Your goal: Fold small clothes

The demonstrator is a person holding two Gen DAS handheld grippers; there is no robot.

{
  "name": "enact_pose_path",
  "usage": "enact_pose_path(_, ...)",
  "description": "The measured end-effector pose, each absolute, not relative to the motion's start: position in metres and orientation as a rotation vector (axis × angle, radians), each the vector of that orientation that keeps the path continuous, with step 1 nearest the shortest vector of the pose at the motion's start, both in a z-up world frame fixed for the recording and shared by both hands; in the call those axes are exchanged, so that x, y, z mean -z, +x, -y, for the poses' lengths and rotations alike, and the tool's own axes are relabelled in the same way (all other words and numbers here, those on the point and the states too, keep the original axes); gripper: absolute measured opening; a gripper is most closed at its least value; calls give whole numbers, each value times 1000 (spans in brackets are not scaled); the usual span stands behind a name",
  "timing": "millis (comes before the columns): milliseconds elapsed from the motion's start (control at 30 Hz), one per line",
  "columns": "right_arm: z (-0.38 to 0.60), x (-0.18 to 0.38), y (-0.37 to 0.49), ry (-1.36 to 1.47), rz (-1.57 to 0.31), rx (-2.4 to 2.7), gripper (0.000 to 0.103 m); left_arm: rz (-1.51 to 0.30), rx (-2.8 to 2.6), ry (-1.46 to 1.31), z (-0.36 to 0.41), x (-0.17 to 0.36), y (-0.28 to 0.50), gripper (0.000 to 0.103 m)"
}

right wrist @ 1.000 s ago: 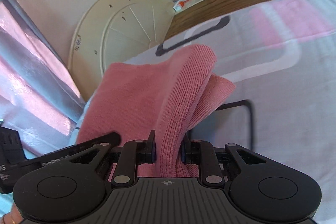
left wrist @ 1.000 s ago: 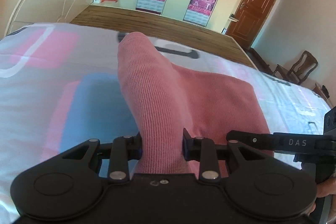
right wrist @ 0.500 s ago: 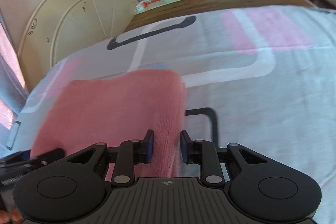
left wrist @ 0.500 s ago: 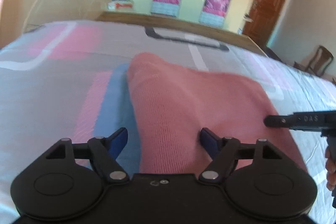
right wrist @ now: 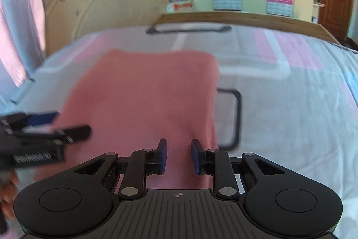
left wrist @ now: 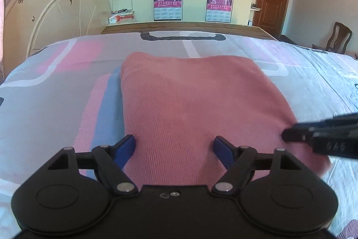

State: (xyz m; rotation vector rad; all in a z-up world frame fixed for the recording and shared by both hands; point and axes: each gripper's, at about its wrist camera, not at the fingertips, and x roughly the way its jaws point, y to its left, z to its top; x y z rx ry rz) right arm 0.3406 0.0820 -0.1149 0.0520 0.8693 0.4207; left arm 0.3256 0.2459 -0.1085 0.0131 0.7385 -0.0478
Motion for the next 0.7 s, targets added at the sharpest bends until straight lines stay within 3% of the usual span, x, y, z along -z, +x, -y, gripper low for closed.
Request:
enact_pose_path(133,-79,116,339,77,-876,-418,24,-767,30,8,-246,102,327,79)
enact_pose_path(300,-80,95,321,81,-854,-463,24,-770,-9,-36,-245,83,310,97)
enact_pose_path(400,-72,87,308,116,-869,-481,27,-776,-32,-43,-239,71,294,102)
enact_pose_path(533,-52,72,281,169,-876,-495,48,-816,-51,-81,-226,54,267,102)
enact_pose_path(700,-22,42,237,185,-840,-511,63,-844,-140,-85,-210,35,227,102)
